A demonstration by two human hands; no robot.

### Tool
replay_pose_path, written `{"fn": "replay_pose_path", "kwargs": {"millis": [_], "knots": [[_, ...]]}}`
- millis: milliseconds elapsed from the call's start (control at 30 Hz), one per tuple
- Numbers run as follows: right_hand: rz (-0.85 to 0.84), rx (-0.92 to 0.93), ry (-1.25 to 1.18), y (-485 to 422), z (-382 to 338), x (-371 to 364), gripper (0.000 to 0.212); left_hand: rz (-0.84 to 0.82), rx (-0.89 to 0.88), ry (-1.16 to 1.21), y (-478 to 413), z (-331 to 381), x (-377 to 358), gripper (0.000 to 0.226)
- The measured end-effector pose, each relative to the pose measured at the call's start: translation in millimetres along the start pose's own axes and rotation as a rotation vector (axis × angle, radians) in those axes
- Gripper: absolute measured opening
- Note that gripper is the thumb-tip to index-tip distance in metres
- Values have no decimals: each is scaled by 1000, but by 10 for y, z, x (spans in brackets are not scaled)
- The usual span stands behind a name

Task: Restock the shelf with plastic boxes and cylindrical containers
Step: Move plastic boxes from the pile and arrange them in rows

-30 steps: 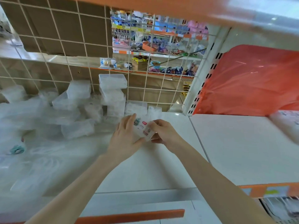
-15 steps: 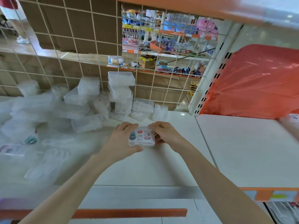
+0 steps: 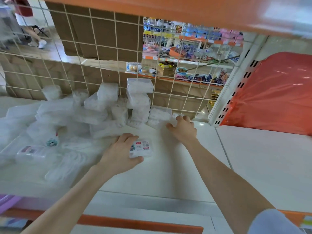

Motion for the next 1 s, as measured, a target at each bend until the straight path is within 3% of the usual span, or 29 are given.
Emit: {"fn": "replay_pose_path", "kwargs": {"millis": [133, 267, 367, 467, 600, 833, 1000], "knots": [[62, -10, 62, 20, -61, 49, 44, 30, -67, 11, -3, 103, 53, 60], [2, 1, -23, 68, -1, 104, 37, 93, -113, 20, -36, 198, 124, 52], [-83, -89, -404, 166, 155, 212, 12, 138, -132, 74, -74, 261, 158, 47], [-302, -348, -943, 326, 341, 212, 13, 182, -133, 157, -123, 315, 192, 44], [-551, -468, -1269, 564, 382, 121, 23, 199, -128, 224, -183, 400, 167, 47], [-752, -423, -1371, 847, 195, 24, 34, 229, -131, 306, -173, 506, 111, 60], [-870, -325, -1223, 1012, 48, -57, 36, 241, -209, 253, -103, 558, 148, 82]]}}
Point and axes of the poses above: each hand's wrist, its own y-axis away from the middle knuckle, its own x-axis out of the back of the hand, z = x × y, the point moved 7 cm from there along -y, towards the middle knuckle, and after that the axes turned 12 degrees about -x, right-handed, at the moved point
